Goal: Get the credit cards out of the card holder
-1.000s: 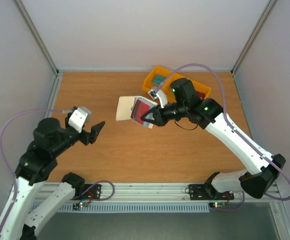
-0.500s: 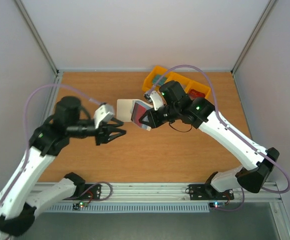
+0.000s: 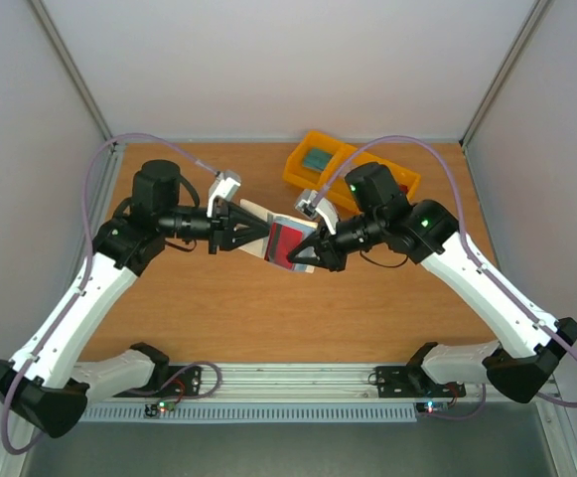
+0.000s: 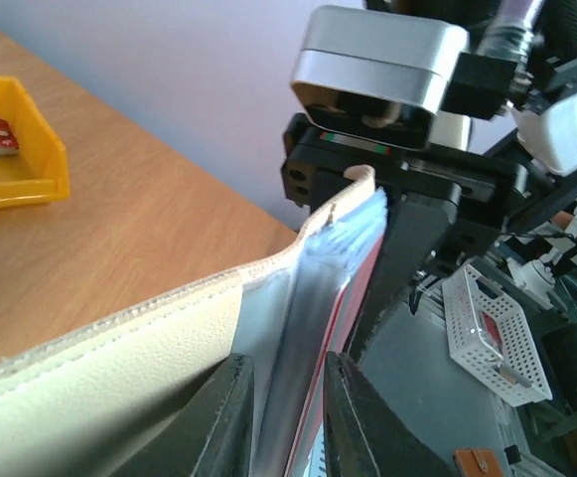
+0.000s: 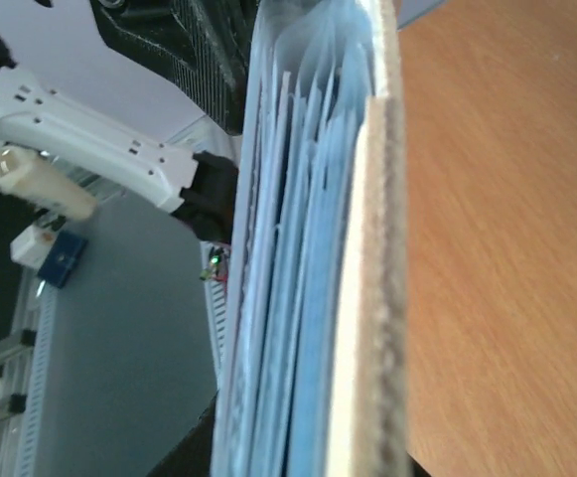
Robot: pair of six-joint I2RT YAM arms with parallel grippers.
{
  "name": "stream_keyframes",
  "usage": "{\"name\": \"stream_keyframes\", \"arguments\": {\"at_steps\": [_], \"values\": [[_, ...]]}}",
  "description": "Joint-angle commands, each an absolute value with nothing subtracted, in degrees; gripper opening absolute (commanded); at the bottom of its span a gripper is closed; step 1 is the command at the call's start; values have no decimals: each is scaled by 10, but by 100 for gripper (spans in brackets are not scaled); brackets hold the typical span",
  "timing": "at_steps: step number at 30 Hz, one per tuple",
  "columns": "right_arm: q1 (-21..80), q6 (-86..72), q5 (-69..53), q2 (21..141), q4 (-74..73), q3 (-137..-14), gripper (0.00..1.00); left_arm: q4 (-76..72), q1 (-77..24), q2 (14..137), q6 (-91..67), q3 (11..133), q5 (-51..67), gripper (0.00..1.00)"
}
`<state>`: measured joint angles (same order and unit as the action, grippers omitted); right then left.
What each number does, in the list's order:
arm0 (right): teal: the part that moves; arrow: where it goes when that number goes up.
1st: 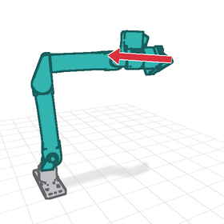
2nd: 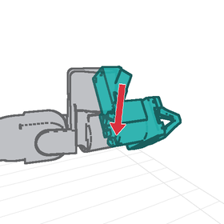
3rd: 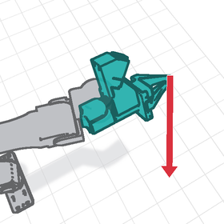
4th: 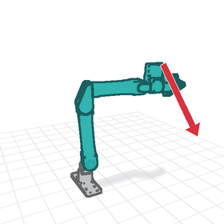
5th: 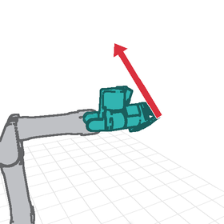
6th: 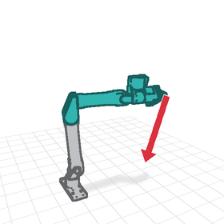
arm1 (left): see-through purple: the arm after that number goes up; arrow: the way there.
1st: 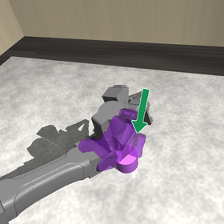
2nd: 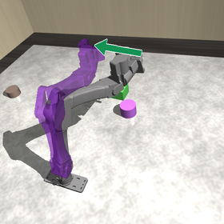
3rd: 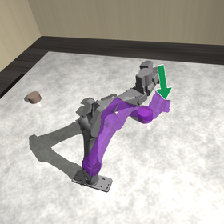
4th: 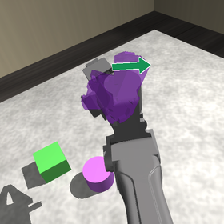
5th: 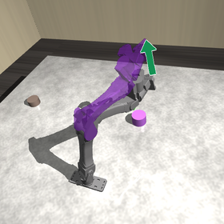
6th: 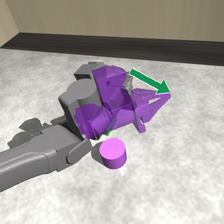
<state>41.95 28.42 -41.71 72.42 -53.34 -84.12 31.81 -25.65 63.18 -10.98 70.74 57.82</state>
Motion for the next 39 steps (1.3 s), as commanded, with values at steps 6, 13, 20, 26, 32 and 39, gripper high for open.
{"name": "stream_keyframes", "arguments": {"at_steps": [6,13,20,26,32,39], "values": [[408,370,-567,757,-525,-882,1,227,-275,577,-80,627,647,21],[409,378,-584,755,-525,-890,1,272,-280,547,-10,591,665,12],[409,381,-599,766,-526,-889,1,187,-285,551,-78,572,662,0],[383,348,-593,746,-474,-852,27,173,-283,543,-133,566,638,0],[368,289,-616,750,-425,-828,31,57,-283,523,-239,520,607,0],[350,279,-625,736,-417,-807,38,42,-278,509,-267,504,605,0]]}}
